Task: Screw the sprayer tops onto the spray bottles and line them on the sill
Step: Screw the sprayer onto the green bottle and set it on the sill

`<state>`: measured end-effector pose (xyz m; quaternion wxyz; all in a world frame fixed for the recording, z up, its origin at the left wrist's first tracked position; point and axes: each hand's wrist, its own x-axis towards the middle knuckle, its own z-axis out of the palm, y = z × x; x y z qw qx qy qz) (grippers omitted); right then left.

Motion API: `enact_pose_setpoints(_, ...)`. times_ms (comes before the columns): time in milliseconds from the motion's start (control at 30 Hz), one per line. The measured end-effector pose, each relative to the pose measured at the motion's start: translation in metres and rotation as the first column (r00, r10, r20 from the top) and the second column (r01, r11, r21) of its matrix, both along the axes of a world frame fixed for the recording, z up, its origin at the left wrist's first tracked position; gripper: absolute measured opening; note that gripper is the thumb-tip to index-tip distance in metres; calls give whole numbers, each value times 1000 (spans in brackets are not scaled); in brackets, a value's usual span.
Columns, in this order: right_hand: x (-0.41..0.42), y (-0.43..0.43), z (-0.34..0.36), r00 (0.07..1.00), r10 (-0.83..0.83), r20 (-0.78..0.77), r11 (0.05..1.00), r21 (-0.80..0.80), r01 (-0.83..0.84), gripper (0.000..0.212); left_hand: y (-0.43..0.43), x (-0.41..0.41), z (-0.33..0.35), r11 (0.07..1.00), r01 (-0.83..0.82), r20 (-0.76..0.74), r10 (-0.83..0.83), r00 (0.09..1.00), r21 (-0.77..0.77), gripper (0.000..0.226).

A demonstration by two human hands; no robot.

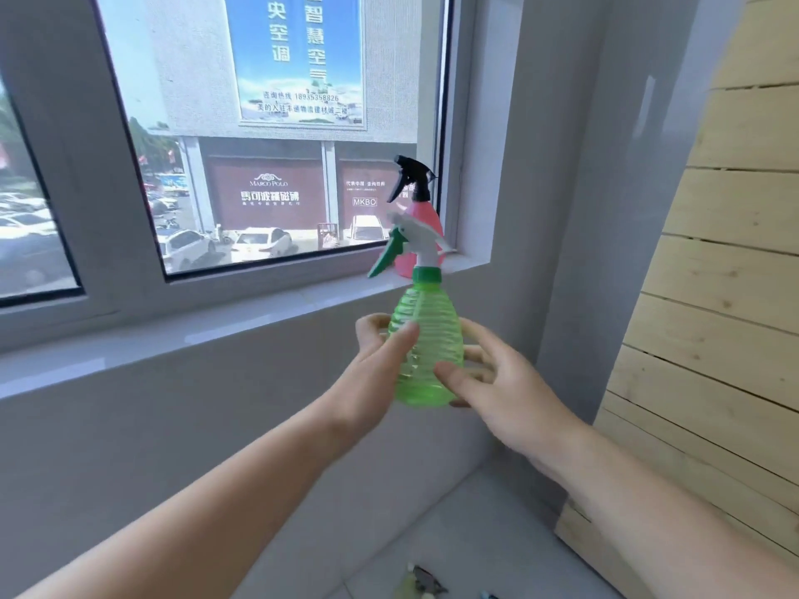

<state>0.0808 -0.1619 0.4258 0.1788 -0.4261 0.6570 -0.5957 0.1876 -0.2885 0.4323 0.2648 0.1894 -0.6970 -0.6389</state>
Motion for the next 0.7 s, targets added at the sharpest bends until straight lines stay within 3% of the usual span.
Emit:
enact_pose_setpoints(133,-16,-64,36,993,-45,-111,998,-52,40,54,-51,-10,43,996,-54,-45,51,998,-65,38)
enact_pose_setpoints(300,-35,-128,59,972,-80,-222,996,-48,71,60,-117,-27,66,982,-165,-19,164,986,-92,83)
enact_pose_setpoints(567,-62,-185,43,950,-178,-257,984,-23,178,65,-149,-50,62,957,-278,37,282,959,-80,55)
enact_pose_setpoints(700,-69,-195,39,953,-192,-233,981,-49,186,58,-159,-58,57,947,-310,13,312,950,-88,48)
